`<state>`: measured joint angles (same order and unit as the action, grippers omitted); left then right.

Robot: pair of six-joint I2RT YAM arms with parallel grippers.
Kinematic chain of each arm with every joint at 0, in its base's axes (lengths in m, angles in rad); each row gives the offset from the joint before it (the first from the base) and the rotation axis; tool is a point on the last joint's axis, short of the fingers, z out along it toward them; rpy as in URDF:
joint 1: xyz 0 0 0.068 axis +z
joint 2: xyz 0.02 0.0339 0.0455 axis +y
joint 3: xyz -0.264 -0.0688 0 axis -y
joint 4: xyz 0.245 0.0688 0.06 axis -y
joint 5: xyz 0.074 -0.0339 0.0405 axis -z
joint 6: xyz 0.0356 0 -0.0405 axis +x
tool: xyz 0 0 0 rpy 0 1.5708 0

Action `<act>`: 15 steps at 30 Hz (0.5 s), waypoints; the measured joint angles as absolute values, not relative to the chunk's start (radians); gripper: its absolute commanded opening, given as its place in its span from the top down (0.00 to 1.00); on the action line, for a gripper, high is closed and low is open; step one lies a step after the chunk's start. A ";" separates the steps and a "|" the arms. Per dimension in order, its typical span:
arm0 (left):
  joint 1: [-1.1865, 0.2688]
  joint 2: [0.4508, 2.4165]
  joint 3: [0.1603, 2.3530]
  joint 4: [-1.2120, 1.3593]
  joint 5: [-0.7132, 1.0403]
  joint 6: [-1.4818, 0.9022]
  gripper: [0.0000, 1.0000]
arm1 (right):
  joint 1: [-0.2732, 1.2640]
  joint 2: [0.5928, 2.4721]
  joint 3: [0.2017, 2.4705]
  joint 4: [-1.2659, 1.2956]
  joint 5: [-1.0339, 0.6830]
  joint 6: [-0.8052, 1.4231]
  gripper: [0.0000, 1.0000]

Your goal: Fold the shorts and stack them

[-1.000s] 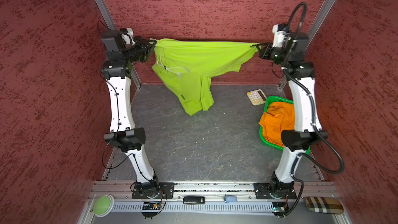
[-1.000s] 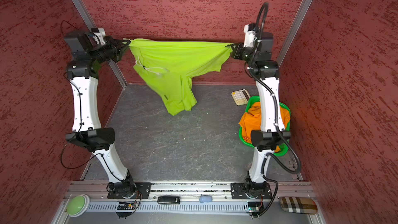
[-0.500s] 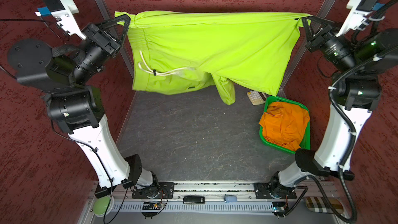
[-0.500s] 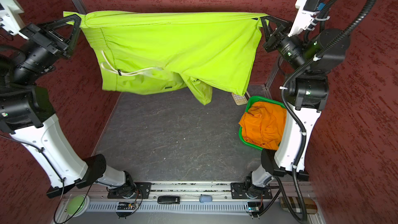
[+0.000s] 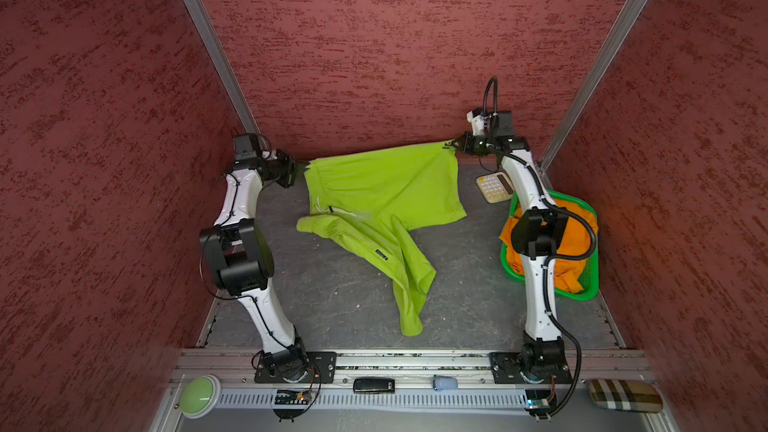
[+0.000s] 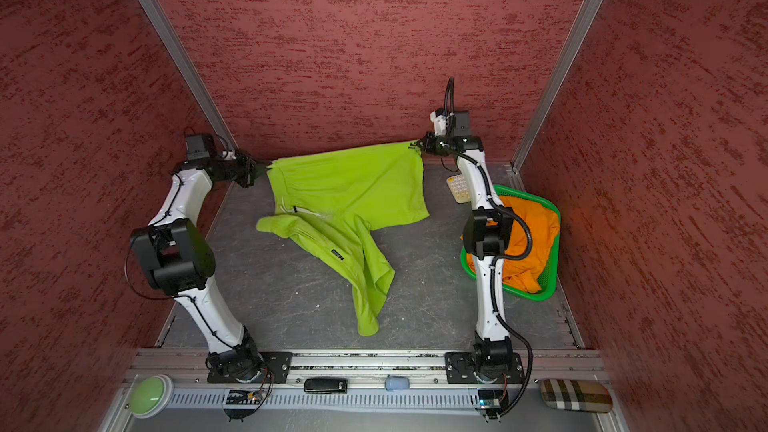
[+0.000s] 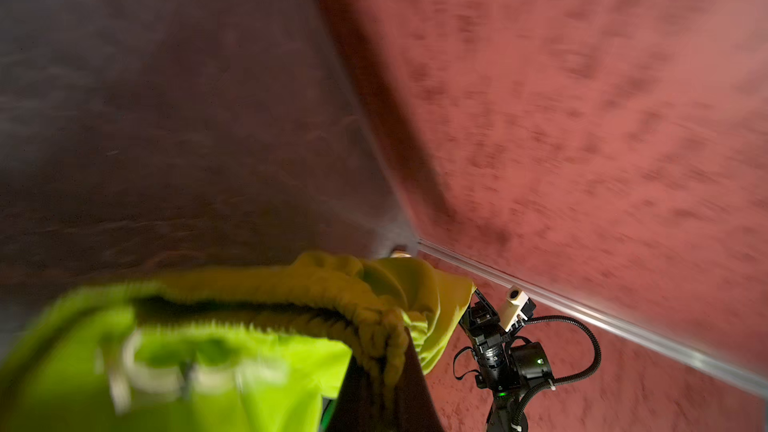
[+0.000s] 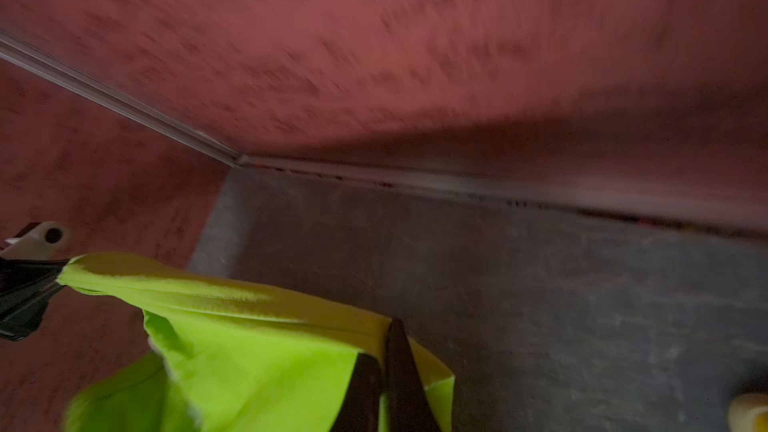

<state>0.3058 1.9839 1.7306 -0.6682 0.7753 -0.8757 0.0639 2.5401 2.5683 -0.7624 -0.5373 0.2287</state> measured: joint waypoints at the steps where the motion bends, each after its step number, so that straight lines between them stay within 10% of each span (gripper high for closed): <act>1: 0.306 2.000 1.721 -0.678 0.767 -0.862 1.00 | 0.069 2.565 2.568 -0.783 -0.526 0.224 1.00; 15: 0.298 2.027 1.981 -0.748 0.771 -0.757 1.00 | 0.071 2.448 2.656 -0.766 -0.471 0.175 1.00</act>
<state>0.2977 2.0274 1.9812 -0.7475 0.7708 -0.7567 0.0711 2.4481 2.6556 -0.7662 -0.4713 0.1749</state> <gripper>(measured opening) 0.085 0.052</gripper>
